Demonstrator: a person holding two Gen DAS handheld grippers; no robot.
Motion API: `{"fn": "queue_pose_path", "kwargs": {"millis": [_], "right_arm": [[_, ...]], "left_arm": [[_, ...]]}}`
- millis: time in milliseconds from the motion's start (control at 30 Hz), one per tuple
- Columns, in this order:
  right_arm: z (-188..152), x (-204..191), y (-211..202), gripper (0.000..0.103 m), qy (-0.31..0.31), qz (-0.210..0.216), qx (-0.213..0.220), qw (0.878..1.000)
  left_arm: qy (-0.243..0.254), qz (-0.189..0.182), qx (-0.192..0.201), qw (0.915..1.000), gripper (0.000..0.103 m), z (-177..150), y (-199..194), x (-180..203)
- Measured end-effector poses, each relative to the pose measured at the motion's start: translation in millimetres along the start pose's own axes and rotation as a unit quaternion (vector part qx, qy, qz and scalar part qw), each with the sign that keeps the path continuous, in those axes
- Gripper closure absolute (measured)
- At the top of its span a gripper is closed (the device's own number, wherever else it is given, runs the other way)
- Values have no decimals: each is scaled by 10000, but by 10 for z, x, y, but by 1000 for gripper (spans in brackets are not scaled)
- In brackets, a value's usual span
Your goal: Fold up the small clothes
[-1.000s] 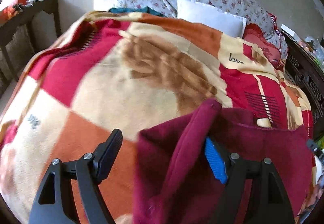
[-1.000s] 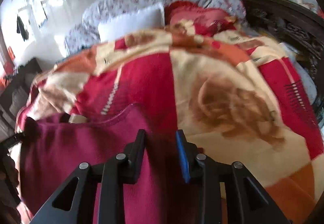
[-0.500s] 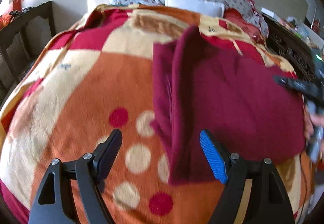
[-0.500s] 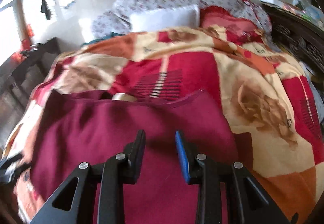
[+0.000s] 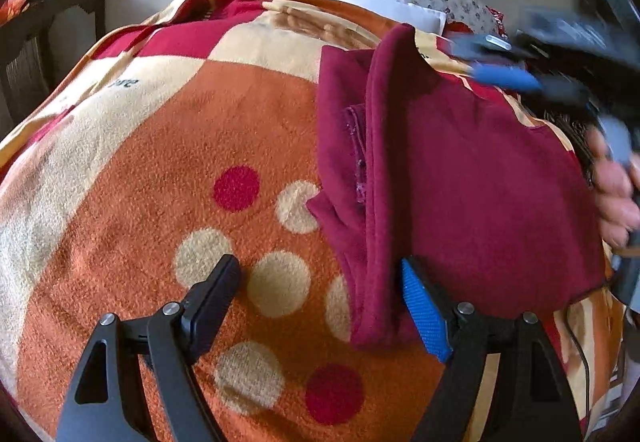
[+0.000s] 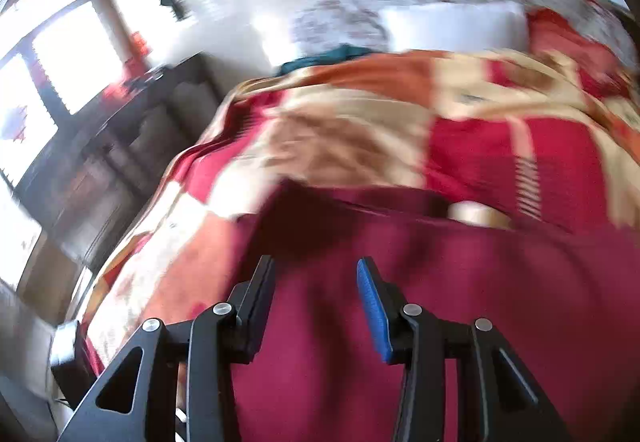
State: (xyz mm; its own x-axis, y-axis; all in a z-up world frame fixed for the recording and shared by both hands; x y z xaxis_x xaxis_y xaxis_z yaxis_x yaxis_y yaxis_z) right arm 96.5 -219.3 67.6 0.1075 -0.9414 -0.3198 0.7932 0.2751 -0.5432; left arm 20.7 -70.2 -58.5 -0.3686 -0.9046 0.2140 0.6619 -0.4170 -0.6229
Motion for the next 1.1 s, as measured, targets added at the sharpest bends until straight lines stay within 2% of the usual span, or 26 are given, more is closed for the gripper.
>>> {"fn": "queue_pose_path", "kwargs": {"millis": [33, 67, 133, 267, 467, 667, 767, 967, 1100], "right_arm": [[8, -104, 107, 61, -182, -44, -33, 9998], [6, -217, 238, 75, -360, -80, -83, 9993], [-18, -321, 402, 84, -480, -118, -192, 9986], [-5, -321, 703, 84, -703, -469, -249, 9961], [-63, -253, 1053, 84, -717, -555, -527, 9945], [55, -279, 792, 84, -667, -368, -337, 9965], [143, -255, 676, 84, -801, -513, -163, 9953], [151, -95, 872, 84, -714, -769, -251, 9942], [139, -76, 1020, 84, -693, -758, -251, 9944]], "left_arm": [[5, -8, 9, 10000, 22, -5, -1, -3], [-2, -24, 8, 10000, 22, -3, 0, -1], [-24, -66, -1, 10000, 21, 1, 14, -13], [-88, -126, -11, 9999, 19, 14, 37, -31], [-33, -87, 15, 10000, 19, 33, 70, -39], [-20, -99, -4, 9999, 18, 24, 81, -47], [-17, -98, -5, 10000, 18, 27, 85, -51], [-27, -113, 0, 9999, 17, 30, 91, -54], [-23, -130, -6, 9999, 15, 24, 96, -49]]}}
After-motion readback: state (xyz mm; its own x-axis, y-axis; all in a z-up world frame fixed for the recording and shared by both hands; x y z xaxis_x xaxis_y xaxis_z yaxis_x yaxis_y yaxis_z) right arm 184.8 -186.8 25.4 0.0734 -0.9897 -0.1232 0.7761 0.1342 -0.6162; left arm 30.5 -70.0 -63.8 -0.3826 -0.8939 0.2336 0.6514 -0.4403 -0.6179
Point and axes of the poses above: each gripper's, at about its wrist camera, not at the fingertips, and y roughly the way its jaws point, x to its right, z to its top, the point moved 9 cm from there along y, roughly the way its jaws point, and after that the axes turned 10 degrees about x, right-handed, at the moved point
